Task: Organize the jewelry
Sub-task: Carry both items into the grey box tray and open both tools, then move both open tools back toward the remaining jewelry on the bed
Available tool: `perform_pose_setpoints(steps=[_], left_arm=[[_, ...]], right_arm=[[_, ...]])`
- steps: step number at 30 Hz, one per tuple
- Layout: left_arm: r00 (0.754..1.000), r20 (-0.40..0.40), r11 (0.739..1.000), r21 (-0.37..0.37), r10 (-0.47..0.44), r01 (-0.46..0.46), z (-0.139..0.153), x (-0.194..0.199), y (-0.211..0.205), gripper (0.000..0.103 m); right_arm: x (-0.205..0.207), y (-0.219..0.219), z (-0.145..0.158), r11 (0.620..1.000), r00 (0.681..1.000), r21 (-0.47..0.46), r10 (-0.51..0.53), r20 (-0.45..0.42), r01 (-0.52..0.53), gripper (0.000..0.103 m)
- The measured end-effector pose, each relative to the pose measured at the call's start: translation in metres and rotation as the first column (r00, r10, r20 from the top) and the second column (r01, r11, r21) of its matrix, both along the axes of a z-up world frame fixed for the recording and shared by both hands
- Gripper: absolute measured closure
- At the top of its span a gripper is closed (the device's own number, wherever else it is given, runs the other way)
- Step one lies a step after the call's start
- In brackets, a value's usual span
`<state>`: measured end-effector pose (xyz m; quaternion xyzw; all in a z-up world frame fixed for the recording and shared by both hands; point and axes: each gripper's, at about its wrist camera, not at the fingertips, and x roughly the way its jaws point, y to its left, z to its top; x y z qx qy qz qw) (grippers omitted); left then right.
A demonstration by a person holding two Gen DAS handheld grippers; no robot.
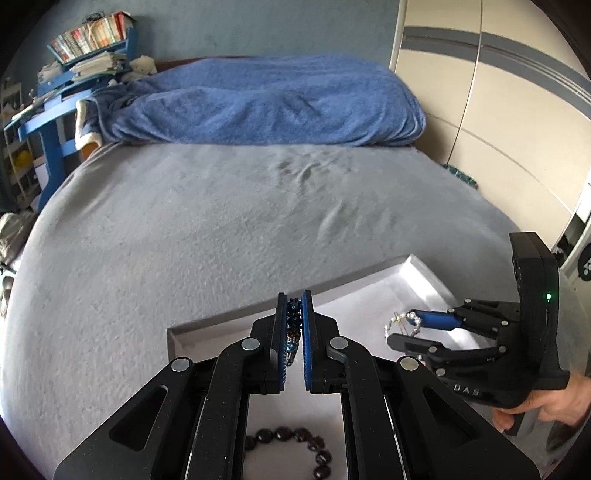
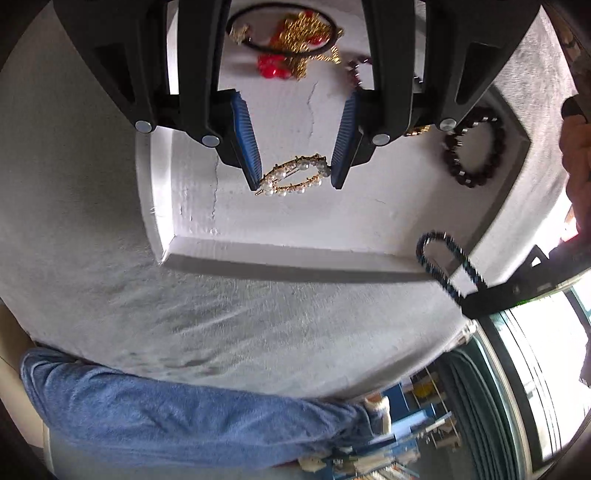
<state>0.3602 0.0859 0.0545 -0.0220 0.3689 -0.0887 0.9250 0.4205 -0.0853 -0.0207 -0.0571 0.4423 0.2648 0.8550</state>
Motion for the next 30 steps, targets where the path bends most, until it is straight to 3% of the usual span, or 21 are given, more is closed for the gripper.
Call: perform_pose_setpoints(steps=[7,9,11,16,20,27,30], left_arm=[[0.987,-0.137,0.997,0.019,0.078,-0.076,-0.042,0.013,0.012,0.095],[0.983,-0.151,0.994,-0.001,0.105,-0.107,-0.046,0.009,0.019,0.082],[0.985,-0.136,0.994,0.001,0.107,-0.108,-0.045,0.003,0.021,0.065],[0.996,-0.055,0.998,-0.008,0.064,-0.065,-0.030,-0.022,0.019,0.050],[0.998,0.010,0.998,0.017,0.058,-0.058,-0.016,-0.042,0.014,0.026],[0.992,0.098,0.996,0.022,0.078,-0.081,0.003,-0.087,0.008,0.022],[0.986,0.138,0.996,0.015,0.089,-0.092,0.006,-0.112,0.007,0.015]], right_arm=[[-0.006,0.001,-0.005,0.998,1.000,-0.057,0.000,0.013,0.000,0.063],[-0.010,0.000,-0.003,0.998,1.000,-0.061,0.000,0.031,0.002,0.054],[-0.016,-0.004,0.003,0.999,0.999,-0.041,-0.001,0.049,0.003,0.045],[-0.033,-0.017,0.018,1.000,0.996,0.016,-0.018,0.087,0.016,0.040],[-0.048,-0.031,0.027,0.998,0.992,0.053,-0.044,0.116,0.039,0.032],[-0.087,-0.063,0.037,0.988,0.984,0.131,-0.106,0.144,0.087,0.021],[-0.106,-0.078,0.037,0.981,0.981,0.160,-0.130,0.145,0.107,0.018]])
